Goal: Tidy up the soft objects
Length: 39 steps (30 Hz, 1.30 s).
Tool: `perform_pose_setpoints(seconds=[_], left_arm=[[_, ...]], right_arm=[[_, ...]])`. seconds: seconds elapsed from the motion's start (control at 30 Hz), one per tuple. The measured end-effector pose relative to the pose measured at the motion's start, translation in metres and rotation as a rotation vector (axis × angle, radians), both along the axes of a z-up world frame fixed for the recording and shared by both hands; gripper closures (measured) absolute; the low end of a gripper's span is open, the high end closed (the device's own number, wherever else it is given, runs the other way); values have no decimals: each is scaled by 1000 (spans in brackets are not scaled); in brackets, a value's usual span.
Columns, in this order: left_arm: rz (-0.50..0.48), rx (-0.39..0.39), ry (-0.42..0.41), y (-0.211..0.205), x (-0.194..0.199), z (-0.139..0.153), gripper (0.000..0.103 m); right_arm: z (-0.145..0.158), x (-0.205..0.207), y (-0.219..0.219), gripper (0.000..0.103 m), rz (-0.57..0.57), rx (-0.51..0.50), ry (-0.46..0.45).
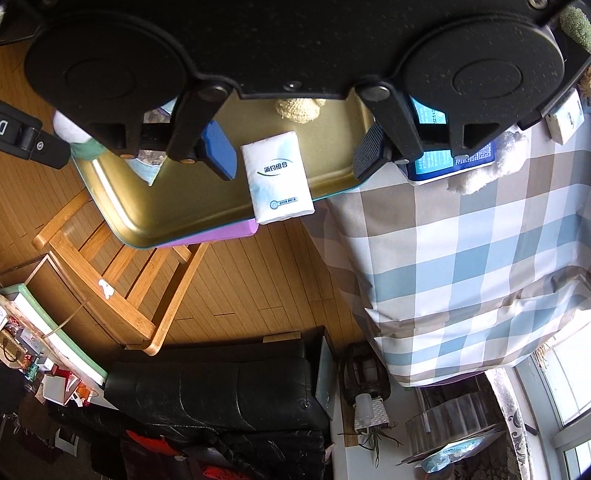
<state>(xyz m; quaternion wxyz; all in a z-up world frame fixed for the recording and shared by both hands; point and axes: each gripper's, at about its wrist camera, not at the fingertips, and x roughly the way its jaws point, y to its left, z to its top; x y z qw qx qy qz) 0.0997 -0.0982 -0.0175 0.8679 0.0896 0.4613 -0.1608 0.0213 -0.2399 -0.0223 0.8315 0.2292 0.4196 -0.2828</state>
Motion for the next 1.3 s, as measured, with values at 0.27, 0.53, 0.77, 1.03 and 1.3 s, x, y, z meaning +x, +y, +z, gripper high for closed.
perform_pose_setpoints(seconds=[0.27, 0.53, 0.77, 1.03, 1.3], left_arm=[[4, 2, 1, 4, -2, 0, 37], [18, 14, 18, 14, -10, -2, 37], [43, 27, 23, 34, -21, 1, 37], [106, 51, 14, 77, -31, 10, 37], [206, 105, 4, 141, -42, 16, 37]], right_arm=[[0, -3, -5, 39, -15, 3, -4], [0, -2, -1, 39, 0, -6, -3], [1, -2, 1, 39, 16, -20, -9], [3, 1, 11, 39, 58, -55, -12], [6, 3, 26, 38, 108, -103, -27]])
